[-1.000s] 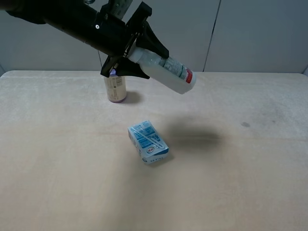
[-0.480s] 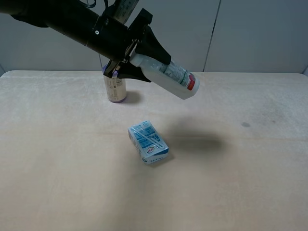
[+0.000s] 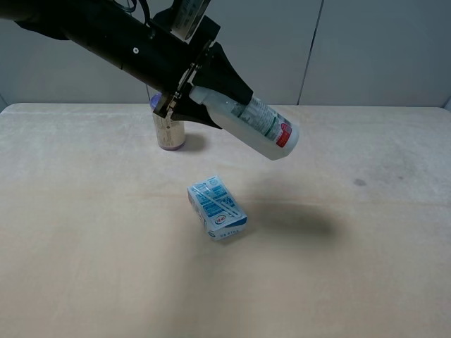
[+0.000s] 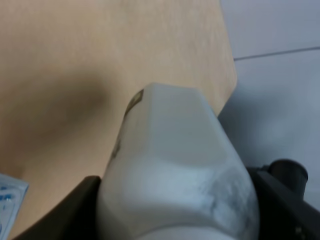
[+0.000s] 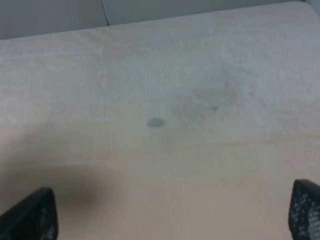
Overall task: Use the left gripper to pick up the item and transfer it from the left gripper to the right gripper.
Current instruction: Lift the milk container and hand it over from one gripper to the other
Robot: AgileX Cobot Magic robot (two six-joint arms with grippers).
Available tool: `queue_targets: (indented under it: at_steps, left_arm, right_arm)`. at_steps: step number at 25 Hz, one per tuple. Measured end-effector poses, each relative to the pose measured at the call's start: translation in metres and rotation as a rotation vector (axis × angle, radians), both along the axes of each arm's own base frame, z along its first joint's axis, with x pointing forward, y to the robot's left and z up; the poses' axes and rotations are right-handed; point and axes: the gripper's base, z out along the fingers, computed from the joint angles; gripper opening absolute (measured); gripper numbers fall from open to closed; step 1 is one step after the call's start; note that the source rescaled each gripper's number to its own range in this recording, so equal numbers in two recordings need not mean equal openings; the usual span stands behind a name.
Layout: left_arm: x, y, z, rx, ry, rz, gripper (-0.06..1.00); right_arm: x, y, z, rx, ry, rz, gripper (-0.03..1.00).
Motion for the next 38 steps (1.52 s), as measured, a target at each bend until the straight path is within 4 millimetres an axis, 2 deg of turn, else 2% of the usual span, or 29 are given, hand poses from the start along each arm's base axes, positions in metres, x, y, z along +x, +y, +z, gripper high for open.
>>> queue_targets:
  at_steps: [4,7,13,18,24,28,33,38]
  left_arm:
    - [-0.002,0.001,-0.001,0.011,-0.004,-0.036,0.04]
    - [-0.004,0.001,-0.001,0.012,-0.001,-0.051,0.04]
    - [-0.004,0.001,-0.001,0.011,0.0,-0.053,0.04]
    - [-0.004,0.001,-0.001,0.011,0.0,-0.053,0.04]
    - [-0.004,0.001,-0.001,0.011,-0.002,-0.055,0.04]
    - [-0.004,0.001,-0.001,0.011,-0.002,-0.055,0.04]
    - [-0.004,0.001,-0.001,0.011,-0.002,-0.055,0.04]
    - [-0.004,0.001,-0.001,0.011,-0.004,-0.056,0.04]
  right_arm:
    - [0.003,0.005,0.002,-0.004,0.011,0.069,1.0]
    - [0.015,0.009,0.018,0.001,0.057,0.116,1.0]
    - [0.052,0.015,0.056,-0.077,0.062,0.306,1.0]
    - [0.083,0.034,0.069,-0.153,0.072,0.536,1.0]
    - [0.126,0.074,0.066,-0.264,0.107,0.765,1.0]
    - [0.153,0.099,0.059,-0.327,0.119,0.843,1.0]
    - [0.182,0.118,0.047,-0.384,0.132,0.876,1.0]
    - [0.194,0.131,0.037,-0.373,0.142,0.928,1.0]
